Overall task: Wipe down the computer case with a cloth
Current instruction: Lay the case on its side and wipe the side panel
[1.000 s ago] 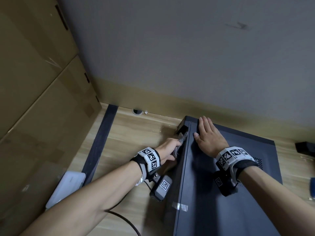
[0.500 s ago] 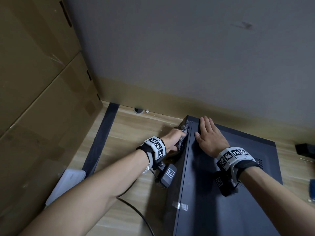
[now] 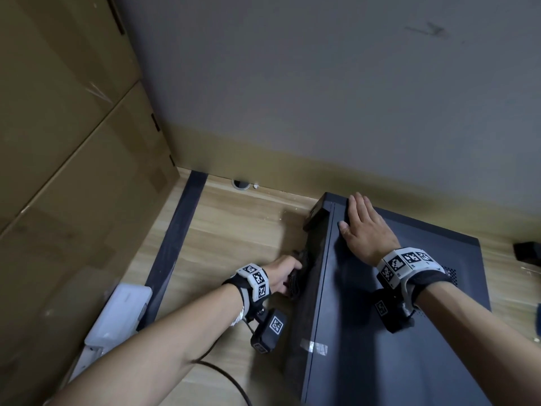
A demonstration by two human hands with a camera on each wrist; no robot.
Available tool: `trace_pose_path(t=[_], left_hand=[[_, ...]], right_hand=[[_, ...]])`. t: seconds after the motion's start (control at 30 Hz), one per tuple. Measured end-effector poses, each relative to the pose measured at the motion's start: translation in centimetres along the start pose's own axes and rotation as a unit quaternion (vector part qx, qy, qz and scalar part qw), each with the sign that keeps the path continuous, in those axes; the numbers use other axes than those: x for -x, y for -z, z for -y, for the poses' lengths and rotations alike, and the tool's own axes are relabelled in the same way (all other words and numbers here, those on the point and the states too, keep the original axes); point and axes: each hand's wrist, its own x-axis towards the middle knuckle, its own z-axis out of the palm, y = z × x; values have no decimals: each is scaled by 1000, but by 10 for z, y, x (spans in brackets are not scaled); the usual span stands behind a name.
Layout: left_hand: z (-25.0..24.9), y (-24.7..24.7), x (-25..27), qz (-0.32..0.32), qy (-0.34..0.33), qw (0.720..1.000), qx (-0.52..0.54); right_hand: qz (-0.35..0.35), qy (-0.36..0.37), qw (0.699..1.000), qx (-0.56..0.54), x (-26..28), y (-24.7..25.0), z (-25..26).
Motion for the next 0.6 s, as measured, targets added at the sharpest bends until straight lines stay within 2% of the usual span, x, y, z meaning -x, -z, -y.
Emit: trace_pose_path(t=[0.23, 0.6], left_hand=[[24, 0, 10, 6, -19, 1000, 7], [-4, -13, 54, 67, -115, 991, 24]], right_hand=[[-28, 67, 997, 7, 31, 0, 17], [-20, 53, 998, 20, 42, -13, 26]])
